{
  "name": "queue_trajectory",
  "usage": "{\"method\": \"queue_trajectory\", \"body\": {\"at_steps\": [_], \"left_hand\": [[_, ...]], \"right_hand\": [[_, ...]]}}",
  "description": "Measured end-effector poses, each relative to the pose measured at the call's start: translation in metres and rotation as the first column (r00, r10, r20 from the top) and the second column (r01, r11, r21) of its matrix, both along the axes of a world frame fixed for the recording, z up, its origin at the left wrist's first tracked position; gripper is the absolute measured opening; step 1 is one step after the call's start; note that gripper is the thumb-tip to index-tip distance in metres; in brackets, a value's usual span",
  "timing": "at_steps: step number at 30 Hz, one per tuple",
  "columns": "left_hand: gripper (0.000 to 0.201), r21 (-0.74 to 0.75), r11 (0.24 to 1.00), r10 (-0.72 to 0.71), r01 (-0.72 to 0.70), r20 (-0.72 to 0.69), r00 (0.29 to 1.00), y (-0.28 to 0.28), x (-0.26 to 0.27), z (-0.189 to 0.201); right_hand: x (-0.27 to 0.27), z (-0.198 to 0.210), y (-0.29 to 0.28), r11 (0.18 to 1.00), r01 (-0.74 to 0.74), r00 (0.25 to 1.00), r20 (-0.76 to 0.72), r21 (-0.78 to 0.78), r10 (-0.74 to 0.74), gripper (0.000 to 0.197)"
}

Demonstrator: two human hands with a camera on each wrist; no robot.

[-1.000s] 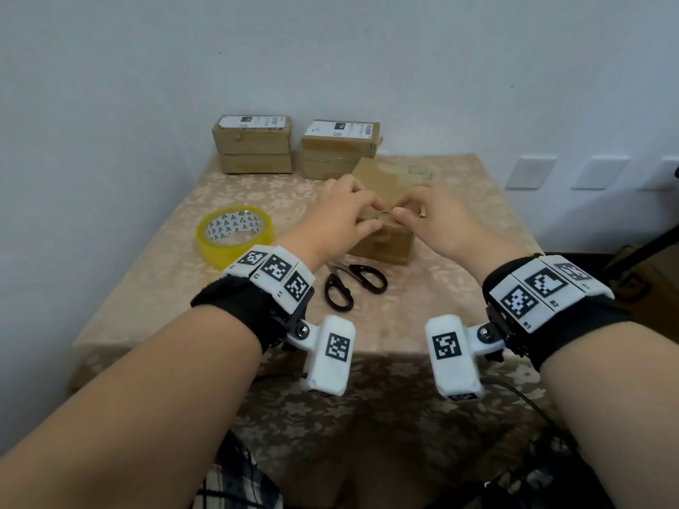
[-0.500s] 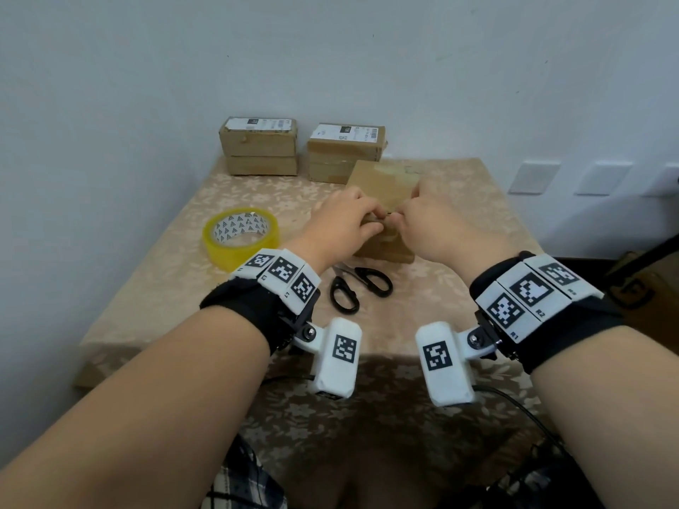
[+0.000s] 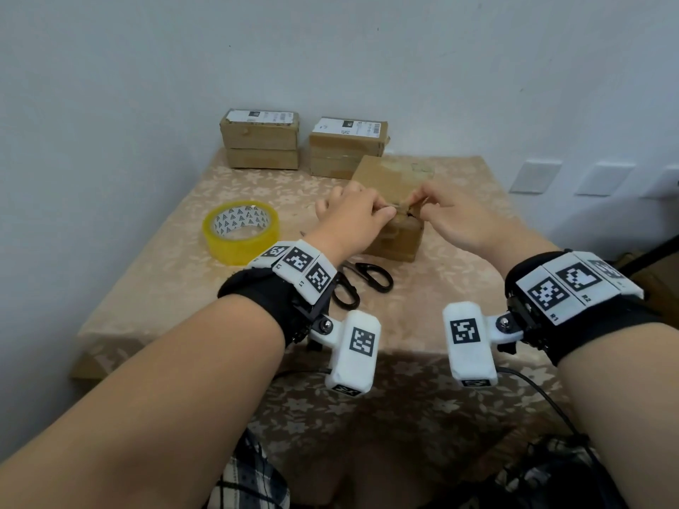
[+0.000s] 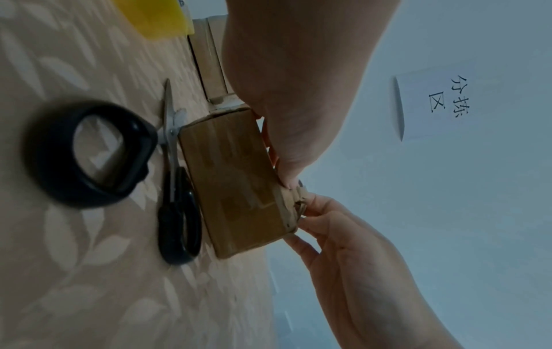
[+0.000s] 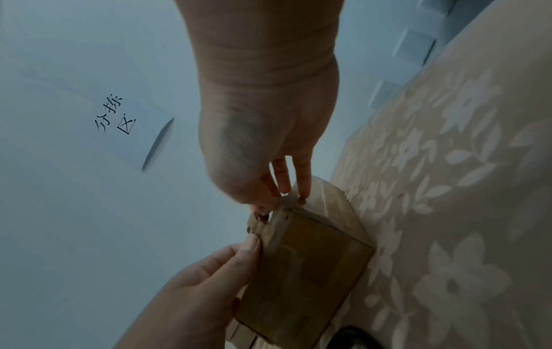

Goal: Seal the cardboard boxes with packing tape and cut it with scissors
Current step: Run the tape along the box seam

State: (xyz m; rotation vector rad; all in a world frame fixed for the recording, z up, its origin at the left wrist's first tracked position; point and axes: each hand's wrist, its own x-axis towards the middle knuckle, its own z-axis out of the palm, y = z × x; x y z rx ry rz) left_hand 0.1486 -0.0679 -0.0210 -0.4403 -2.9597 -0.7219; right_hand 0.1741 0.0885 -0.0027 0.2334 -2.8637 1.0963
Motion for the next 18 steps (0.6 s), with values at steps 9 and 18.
{"method": "queue_trajectory", "body": {"at_steps": [9,18], "left_hand": [[0.025,-0.021,0.996,0.086,-0.086,0.000,0.996,0.012,-0.001,0.001],[0.015,0.045,0.997,0.054,-0.056,0.032,0.998,0.008,-0.006,-0.004]], "right_hand": [[-0.005,-0.020,0.003,0.927,0.046,0.997,-0.040,-0.373,-0.066,0.022],[-0.013,-0.025,-0.002,0.944,0.089,0.988,-0.094,-0.318,-0.125,0.020]]}}
